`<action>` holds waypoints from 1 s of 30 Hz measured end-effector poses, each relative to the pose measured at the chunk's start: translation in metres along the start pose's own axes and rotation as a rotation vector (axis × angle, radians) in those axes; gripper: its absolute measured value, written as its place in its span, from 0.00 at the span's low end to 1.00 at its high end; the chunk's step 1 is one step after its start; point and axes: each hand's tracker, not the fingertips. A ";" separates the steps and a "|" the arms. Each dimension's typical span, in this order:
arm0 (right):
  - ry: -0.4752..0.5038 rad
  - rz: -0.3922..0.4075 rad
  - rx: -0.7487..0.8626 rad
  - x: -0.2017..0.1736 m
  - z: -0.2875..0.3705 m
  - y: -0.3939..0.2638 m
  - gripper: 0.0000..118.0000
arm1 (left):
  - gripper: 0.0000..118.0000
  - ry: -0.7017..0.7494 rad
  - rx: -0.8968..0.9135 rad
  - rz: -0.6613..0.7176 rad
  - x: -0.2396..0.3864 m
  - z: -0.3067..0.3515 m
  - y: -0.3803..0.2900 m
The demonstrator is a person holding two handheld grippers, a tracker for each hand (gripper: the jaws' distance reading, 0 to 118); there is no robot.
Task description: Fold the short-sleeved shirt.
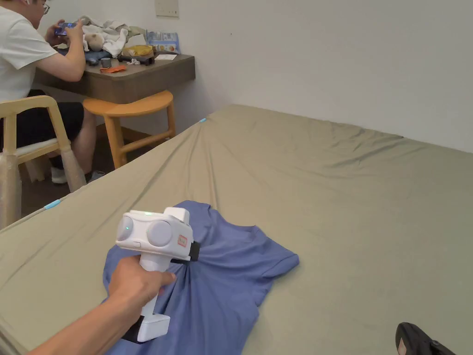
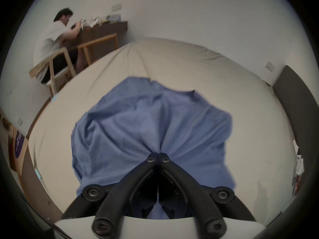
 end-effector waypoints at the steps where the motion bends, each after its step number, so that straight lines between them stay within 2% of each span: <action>1: -0.009 -0.005 0.006 0.003 0.005 0.001 0.00 | 0.00 -0.018 0.022 0.002 0.008 0.015 0.008; 5: -0.033 -0.013 0.038 0.014 0.026 0.005 0.00 | 0.00 -0.013 0.100 -0.146 0.045 0.063 0.032; 8: -0.047 -0.028 0.072 0.022 0.047 0.009 0.00 | 0.00 -0.095 0.170 -0.133 0.072 0.104 0.050; 12: -0.082 -0.028 0.118 0.035 0.073 0.014 0.00 | 0.00 -0.137 0.295 -0.243 0.129 0.163 0.069; 17: -0.133 -0.045 0.166 0.054 0.105 0.019 0.00 | 0.00 -0.282 0.364 -0.314 0.204 0.211 0.079; 19: -0.167 -0.048 0.189 0.063 0.119 0.020 0.00 | 0.00 -0.315 0.382 -0.385 0.239 0.223 0.075; 25: -0.266 -0.076 0.218 0.098 0.155 0.015 0.00 | 0.00 -0.513 0.351 -0.432 0.331 0.229 0.058; 28: -0.308 -0.090 0.214 0.114 0.169 0.010 0.00 | 0.00 -0.545 0.351 -0.543 0.378 0.226 0.041; 30: -0.343 -0.098 0.210 0.124 0.177 0.005 0.00 | 0.00 -0.566 0.330 -0.550 0.404 0.213 0.028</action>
